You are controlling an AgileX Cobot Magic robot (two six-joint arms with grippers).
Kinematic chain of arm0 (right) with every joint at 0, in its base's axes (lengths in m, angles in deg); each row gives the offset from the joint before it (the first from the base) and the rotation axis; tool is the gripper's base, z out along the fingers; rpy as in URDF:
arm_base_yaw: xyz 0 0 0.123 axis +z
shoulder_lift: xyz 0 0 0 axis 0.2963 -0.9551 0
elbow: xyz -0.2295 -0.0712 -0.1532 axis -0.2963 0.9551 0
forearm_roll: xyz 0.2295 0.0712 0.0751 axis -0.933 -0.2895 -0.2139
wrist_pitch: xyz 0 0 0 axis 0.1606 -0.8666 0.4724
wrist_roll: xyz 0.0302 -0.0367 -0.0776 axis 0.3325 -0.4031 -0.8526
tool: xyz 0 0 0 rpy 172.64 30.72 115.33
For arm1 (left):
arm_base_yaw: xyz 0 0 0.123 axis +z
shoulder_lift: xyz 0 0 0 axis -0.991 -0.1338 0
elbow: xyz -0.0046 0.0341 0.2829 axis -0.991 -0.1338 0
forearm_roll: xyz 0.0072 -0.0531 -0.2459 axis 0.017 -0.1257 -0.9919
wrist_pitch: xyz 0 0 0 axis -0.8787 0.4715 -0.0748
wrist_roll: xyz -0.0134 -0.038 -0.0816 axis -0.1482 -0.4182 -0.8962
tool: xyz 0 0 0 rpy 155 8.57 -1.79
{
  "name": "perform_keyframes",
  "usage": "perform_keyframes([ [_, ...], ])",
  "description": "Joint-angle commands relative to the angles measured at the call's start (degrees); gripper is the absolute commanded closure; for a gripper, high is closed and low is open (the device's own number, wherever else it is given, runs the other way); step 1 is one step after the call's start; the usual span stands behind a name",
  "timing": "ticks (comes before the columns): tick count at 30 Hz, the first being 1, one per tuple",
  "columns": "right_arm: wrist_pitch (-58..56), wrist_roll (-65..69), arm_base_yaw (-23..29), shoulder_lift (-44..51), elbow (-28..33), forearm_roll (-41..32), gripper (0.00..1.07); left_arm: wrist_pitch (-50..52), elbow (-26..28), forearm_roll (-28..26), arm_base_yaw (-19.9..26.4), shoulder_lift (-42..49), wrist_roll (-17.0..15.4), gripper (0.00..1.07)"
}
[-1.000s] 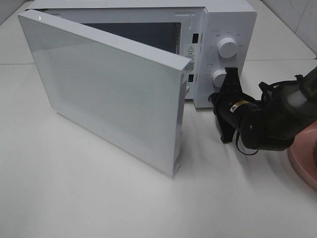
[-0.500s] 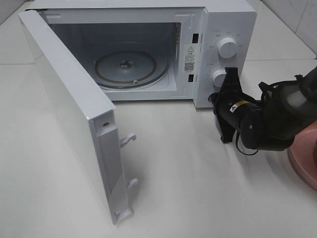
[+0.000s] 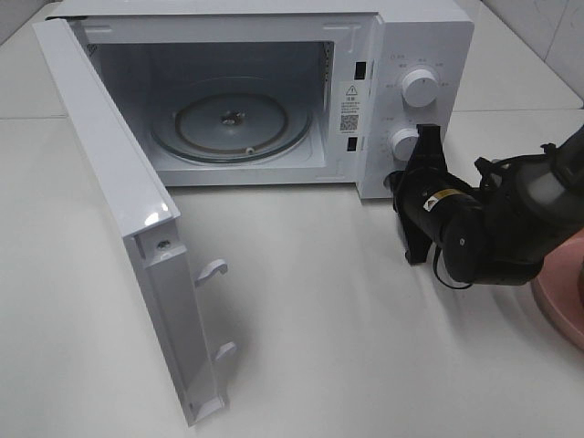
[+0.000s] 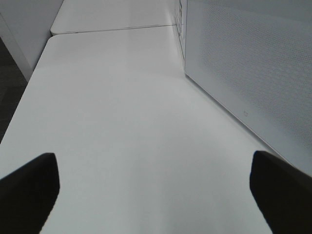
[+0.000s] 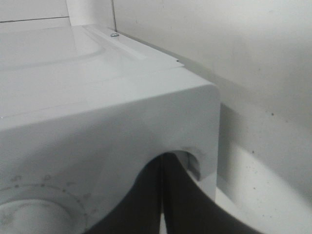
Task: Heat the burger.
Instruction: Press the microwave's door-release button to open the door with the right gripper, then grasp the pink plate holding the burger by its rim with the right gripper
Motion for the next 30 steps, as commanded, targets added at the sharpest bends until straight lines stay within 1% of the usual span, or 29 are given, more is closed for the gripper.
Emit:
perform_keyframes([
  [1, 3.8, 0.6, -0.5, 1.9, 0.7, -1.7, 1.07, 0.1, -0.2, -0.2, 0.1, 0.4, -0.1, 0.07],
  [3, 1.9, 0.6, -0.5, 3.7, 2.6, -0.1, 1.07, 0.1, -0.2, -0.2, 0.1, 0.4, -0.1, 0.07],
  [7, 0.9, 0.0, -0.5, 5.6, 4.4, 0.7, 1.07, 0.1, -0.2, -0.2, 0.1, 0.4, -0.1, 0.07],
  [8, -1.5, -0.1, -0.5, 6.9, 5.4, 2.3, 1.07, 0.1, -0.2, -0.2, 0.1, 0.4, -0.1, 0.07],
  [10, -2.6, -0.1, -0.5, 7.4, 5.8, 3.0, 1.07, 0.1, -0.2, -0.2, 0.1, 0.4, -0.1, 0.07],
  [11, -4.6, -0.1, -0.5, 8.9, 7.0, 4.0, 1.07, 0.1, -0.2, -0.2, 0.1, 0.4, -0.1, 0.07],
  [13, -5.6, -0.1, -0.5, 9.5, 7.6, 4.5, 1.07, 0.1, -0.2, -0.2, 0.1, 0.4, -0.1, 0.07],
  [16, -9.1, -0.5, -0.5, 12.1, 9.6, 5.0, 1.07, 0.1, -0.2, -0.2, 0.1, 0.4, -0.1, 0.07],
  [17, -10.7, -1.9, -0.5, 14.0, 11.1, 5.1, 1.07, 0.1, -0.2, -0.2, 0.1, 0.4, -0.1, 0.07],
  [19, -11.8, -2.8, -0.5, 15.2, 11.8, 5.2, 1.07, 0.1, -0.2, -0.2, 0.1, 0.4, -0.1, 0.07],
  [20, -14.7, -4.8, -0.5, 17.9, 12.8, 5.3, 1.07, 0.1, -0.2, -0.2, 0.1, 0.4, -0.1, 0.07],
  [21, -14.7, -4.8, -0.5, 17.9, 12.8, 5.3, 1.07, 0.1, -0.2, -0.2, 0.1, 0.4, -0.1, 0.07],
  [23, -21.8, -8.7, -0.5, 22.2, 13.3, 6.5, 1.07, 0.1, -0.2, -0.2, 0.1, 0.4, -0.1, 0.07],
  [24, -21.8, -8.7, -0.5, 22.2, 13.3, 6.5, 1.07, 0.1, -0.2, -0.2, 0.1, 0.4, -0.1, 0.07],
  [25, -27.0, -12.0, -0.5, 25.2, 13.3, 7.1, 1.07, 0.1, -0.2, -0.2, 0.1, 0.4, -0.1, 0.07],
  [26, -29.6, -14.2, -0.5, 26.8, 13.2, 7.3, 1.07, 0.1, -0.2, -0.2, 0.1, 0.4, -0.1, 0.07],
  [27, -29.6, -14.2, -0.5, 26.8, 13.2, 7.3, 1.07, 0.1, -0.2, -0.2, 0.1, 0.4, -0.1, 0.07],
  [29, -36.0, -20.3, -0.5, 30.8, 13.2, 7.3, 1.07, 0.1, -0.2, -0.2, 0.1, 0.4, -0.1, 0.07],
  [30, -36.0, -20.3, -0.5, 30.8, 13.2, 7.3, 1.07, 0.1, -0.2, -0.2, 0.1, 0.4, -0.1, 0.07],
])
